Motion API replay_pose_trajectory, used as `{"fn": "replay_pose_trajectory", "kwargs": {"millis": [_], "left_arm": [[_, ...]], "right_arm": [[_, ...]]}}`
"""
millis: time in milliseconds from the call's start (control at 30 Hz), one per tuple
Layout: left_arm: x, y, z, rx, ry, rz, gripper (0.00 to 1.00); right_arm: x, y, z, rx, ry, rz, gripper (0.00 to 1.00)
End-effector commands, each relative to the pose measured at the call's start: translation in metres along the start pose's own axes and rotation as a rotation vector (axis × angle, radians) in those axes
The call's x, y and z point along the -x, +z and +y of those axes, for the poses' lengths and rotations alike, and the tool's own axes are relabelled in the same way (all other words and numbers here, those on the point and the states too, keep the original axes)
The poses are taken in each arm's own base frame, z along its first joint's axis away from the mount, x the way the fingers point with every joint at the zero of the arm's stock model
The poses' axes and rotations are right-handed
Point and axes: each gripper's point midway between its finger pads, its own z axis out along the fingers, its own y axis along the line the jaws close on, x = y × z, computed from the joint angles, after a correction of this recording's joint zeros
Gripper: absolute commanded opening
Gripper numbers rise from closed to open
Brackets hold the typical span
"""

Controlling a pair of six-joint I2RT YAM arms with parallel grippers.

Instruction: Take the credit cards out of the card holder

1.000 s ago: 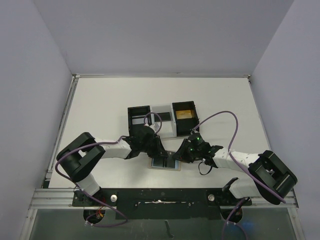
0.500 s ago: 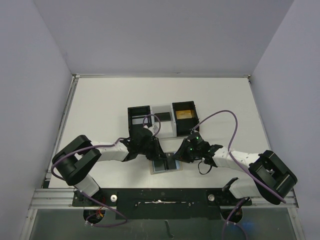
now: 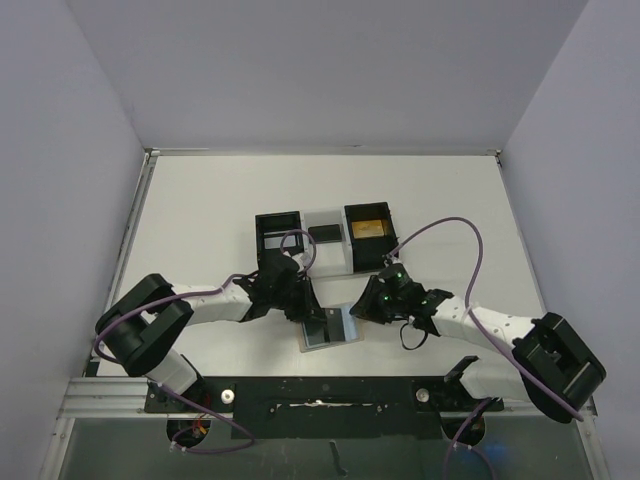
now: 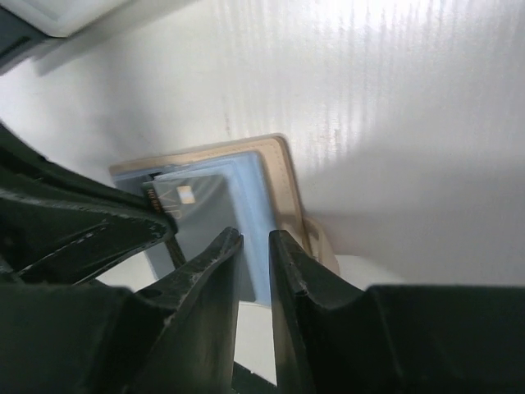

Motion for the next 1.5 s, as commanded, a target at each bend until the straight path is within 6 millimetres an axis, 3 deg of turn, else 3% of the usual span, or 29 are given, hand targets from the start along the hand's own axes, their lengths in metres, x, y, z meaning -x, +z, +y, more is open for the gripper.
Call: {"fn": "replay_pose_trajectory", "kwargs": {"millis": [0,133,333,400,500,600,933,1100,1467], "left_arm": [[0.001,-0.005,-0.003,-0.011,0.034,0.015,0.00],[0.001,-0.003,-0.009,-0.048,0.014,0.007,0.00],[0.005,-0.004,-0.016,-0.068,0.010,0.003,0.00],[0.006,-0.003,-0.019,-0.072,0.019,0.008,0.00],[0.005,-0.003,-0.020,-0.077,0.025,0.025,0.00],[0.002,-0.005,-0.022,-0.088,0.020,0.041,0.15],[-0.019,-0.019,-0.046,-0.302,-0.034,0.102,0.17],[-0.017,-0.017,-0.043,-0.275,-0.047,0.093,0.00],[-0.019,-0.025,-0.012,-0.123,-0.024,0.079,0.00]], "right_arm": [[0.019,-0.020,0.038,0.151,-0.090,-0.074,0.23],[0.016,-0.024,0.064,0.263,-0.128,-0.042,0.27],[-0.005,-0.009,0.069,0.302,-0.110,0.082,0.31],[-0.013,-0.001,0.062,0.282,-0.100,0.123,0.33],[-0.016,0.015,0.021,0.048,-0.055,0.128,0.31],[-0.019,0.017,0.007,0.003,-0.029,0.123,0.31],[-0.026,0.018,-0.002,-0.008,0.018,0.128,0.30],[-0.025,0.017,-0.001,-0.008,0.014,0.119,0.30],[-0.019,0.014,-0.008,-0.051,-0.003,0.095,0.28]]}}
